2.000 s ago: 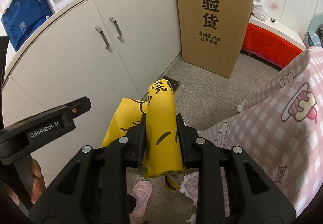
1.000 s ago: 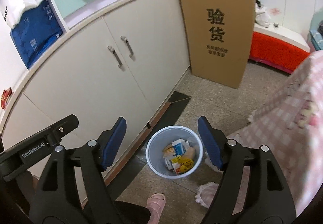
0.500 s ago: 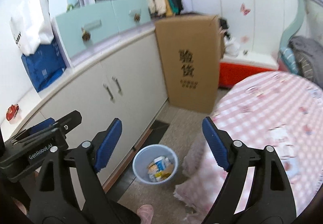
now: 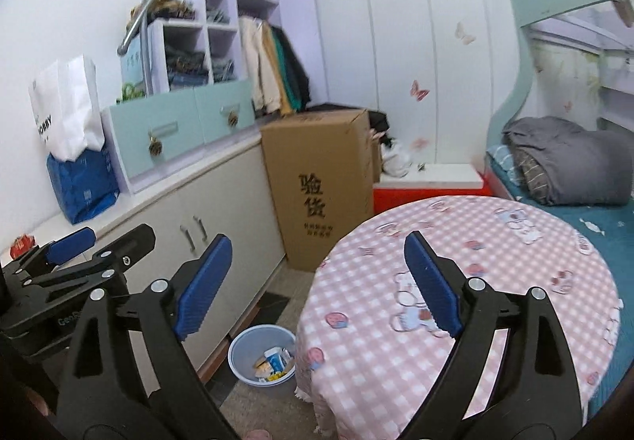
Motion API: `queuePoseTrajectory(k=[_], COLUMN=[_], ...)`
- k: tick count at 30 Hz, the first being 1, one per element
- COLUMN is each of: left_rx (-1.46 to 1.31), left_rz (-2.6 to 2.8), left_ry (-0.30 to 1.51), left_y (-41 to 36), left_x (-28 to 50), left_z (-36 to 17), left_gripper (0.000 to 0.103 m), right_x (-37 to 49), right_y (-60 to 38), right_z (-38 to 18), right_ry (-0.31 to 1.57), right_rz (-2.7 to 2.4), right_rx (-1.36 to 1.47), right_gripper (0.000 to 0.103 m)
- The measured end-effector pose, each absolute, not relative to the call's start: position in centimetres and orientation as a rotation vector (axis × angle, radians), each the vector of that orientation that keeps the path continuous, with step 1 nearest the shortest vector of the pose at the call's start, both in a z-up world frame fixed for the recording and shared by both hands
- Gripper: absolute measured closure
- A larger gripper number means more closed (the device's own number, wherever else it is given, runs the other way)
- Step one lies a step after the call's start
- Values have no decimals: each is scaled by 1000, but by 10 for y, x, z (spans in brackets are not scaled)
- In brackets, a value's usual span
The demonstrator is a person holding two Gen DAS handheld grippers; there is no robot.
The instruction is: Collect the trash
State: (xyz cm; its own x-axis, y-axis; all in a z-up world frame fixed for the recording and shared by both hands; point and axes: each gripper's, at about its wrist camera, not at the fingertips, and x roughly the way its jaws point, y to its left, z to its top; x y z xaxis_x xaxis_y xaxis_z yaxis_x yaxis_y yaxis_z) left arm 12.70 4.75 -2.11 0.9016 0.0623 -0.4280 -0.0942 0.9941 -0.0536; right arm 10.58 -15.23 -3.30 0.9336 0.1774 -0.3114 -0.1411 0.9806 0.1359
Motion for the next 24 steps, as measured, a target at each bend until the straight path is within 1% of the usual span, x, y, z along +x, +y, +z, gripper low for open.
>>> queuePoseTrajectory(k=[4, 11, 24], left_rx=[-49, -26, -19], left_rz=[47, -23, -69], left_ry=[385, 324, 276], left_y=[29, 6, -5], left_x=[100, 60, 33], left_z=[-7, 3, 9], left_gripper=[11, 11, 11], right_x=[76, 33, 4], right_y=[-164, -180, -190], right_z=[-25, -20, -18], right_ry=[278, 226, 197], right_rz=[128, 87, 57], right_rx=[108, 120, 123], right_gripper=[15, 14, 13])
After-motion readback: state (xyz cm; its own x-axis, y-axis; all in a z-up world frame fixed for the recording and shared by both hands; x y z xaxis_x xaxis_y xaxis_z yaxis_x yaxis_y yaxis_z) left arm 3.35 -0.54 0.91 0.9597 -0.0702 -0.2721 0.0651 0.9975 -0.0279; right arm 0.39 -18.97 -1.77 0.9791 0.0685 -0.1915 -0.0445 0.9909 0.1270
